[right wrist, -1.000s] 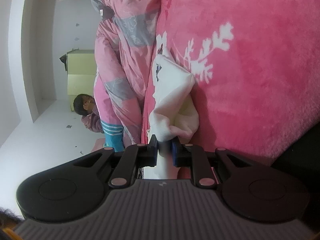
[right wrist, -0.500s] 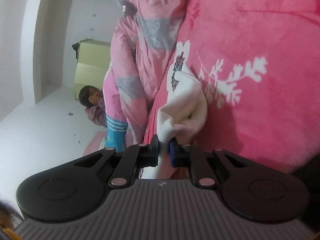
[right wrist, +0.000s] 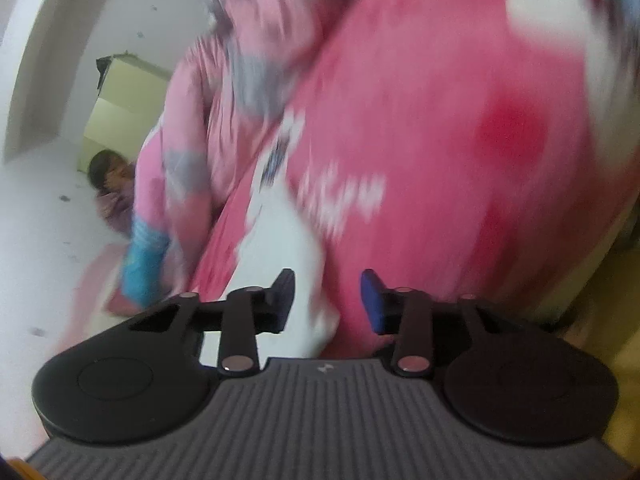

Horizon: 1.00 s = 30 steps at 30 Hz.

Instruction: Fold clothes

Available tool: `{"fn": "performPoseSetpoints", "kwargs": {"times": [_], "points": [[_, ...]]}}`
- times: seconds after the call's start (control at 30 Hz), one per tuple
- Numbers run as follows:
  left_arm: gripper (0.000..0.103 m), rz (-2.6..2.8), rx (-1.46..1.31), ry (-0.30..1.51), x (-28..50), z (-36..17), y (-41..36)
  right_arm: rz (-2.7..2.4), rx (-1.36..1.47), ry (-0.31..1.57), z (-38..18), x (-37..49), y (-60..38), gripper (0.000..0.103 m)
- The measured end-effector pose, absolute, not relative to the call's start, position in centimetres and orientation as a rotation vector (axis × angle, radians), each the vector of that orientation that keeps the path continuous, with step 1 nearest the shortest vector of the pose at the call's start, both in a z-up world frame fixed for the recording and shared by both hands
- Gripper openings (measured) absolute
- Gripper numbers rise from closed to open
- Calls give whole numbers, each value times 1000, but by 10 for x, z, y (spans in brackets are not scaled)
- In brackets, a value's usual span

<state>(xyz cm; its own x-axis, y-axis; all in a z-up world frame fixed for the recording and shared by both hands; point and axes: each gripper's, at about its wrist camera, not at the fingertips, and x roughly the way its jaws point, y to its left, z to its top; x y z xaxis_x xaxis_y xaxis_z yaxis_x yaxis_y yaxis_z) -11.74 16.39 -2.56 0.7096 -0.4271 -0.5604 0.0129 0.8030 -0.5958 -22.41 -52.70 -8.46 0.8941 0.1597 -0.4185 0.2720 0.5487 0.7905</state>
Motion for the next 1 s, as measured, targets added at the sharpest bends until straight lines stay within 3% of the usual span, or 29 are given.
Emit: {"fn": "performPoseSetpoints", "kwargs": {"times": [0.13, 0.47, 0.8, 1.0], "points": [[60, -255, -474, 721, -58, -12, 140, -24, 859, 447, -60, -179, -525, 40], [59, -253, -259, 771, 73, -20, 78, 206, 410, 578, -47, -2, -469, 40], [49, -326, -121, 795, 107, -47, 49, 238, 182, 658, -57, 49, -456, 39], [42, -339, -115, 797, 114, -54, 47, 270, 121, 680, -64, 61, -448, 32]]}}
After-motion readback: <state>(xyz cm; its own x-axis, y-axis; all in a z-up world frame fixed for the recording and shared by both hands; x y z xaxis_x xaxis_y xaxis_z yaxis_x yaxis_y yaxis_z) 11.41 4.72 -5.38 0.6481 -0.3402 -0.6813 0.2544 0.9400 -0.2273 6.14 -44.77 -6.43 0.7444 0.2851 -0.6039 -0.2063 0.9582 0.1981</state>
